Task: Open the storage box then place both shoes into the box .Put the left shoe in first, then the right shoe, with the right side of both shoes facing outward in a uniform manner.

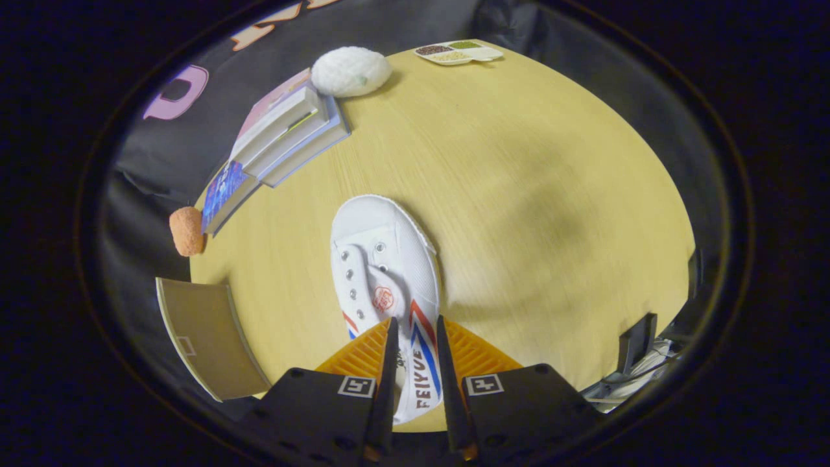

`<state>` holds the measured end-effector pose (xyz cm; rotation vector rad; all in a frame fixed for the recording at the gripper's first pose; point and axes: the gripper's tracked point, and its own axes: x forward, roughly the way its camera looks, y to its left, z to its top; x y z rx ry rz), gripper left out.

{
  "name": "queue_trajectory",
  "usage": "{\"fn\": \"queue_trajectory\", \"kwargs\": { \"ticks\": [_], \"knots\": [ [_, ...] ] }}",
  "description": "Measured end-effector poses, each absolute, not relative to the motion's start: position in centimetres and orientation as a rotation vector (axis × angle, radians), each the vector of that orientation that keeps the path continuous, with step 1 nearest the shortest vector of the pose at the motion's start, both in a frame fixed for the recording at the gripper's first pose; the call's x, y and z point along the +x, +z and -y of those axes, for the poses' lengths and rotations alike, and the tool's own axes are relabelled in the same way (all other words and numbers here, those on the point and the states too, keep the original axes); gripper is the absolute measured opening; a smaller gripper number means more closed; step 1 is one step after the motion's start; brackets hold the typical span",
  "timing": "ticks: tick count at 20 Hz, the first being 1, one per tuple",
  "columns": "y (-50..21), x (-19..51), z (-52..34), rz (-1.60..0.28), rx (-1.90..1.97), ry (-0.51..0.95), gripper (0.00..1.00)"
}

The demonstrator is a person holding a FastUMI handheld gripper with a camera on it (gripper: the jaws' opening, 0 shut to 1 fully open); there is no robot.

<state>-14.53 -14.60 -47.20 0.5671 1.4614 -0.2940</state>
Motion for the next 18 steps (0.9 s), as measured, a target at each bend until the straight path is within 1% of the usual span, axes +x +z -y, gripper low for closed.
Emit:
{"fn": "queue_trajectory", "kwargs": {
  "ticks": [9,10,11,12,14,18],
  "knots": [
    [-48.8,-14.4,13.9,-1.465,0.646,-0.273,0.35],
    [-48.4,-14.4,14.1,-1.464,0.646,-0.266,0.28],
    [-48.3,-14.5,14.1,-1.454,0.643,-0.266,0.18],
    [-48.5,-14.1,14.1,-1.425,0.661,-0.283,0.17],
    [-47.6,-14.5,14.1,-1.403,0.663,-0.257,0.05],
    [-45.7,-14.3,12.7,-1.341,0.764,-0.262,0.03]
  ]
}}
